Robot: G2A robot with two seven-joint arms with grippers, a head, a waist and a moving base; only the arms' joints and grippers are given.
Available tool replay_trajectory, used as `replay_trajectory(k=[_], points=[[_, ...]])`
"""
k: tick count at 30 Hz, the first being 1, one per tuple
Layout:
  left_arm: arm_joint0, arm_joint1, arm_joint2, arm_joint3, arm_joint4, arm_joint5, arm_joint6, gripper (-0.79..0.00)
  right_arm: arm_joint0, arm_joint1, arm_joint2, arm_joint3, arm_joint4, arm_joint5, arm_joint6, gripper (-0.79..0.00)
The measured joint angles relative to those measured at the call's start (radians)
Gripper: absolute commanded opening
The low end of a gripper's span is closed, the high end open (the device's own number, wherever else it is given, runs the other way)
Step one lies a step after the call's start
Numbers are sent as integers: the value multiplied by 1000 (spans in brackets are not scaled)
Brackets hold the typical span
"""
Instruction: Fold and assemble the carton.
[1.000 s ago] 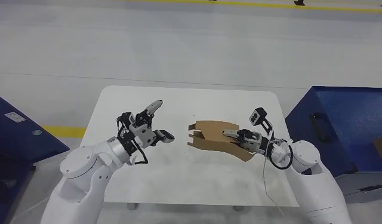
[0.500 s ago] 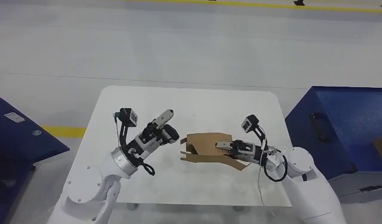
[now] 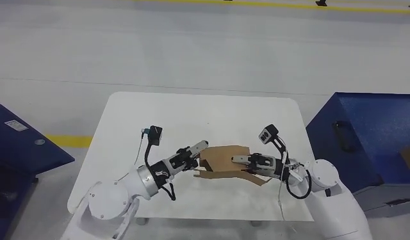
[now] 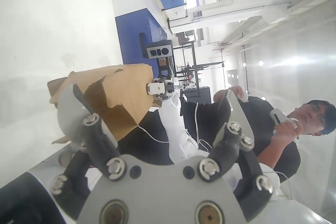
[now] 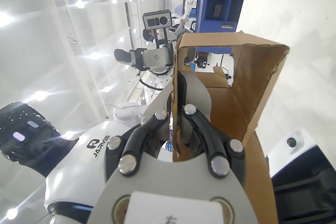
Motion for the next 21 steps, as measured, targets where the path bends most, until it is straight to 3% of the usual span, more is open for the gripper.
replay_trajectory(k=[21], points=[[39, 5, 0, -55, -76, -67, 5, 0, -19, 1, -42, -36, -52, -6, -25, -785]])
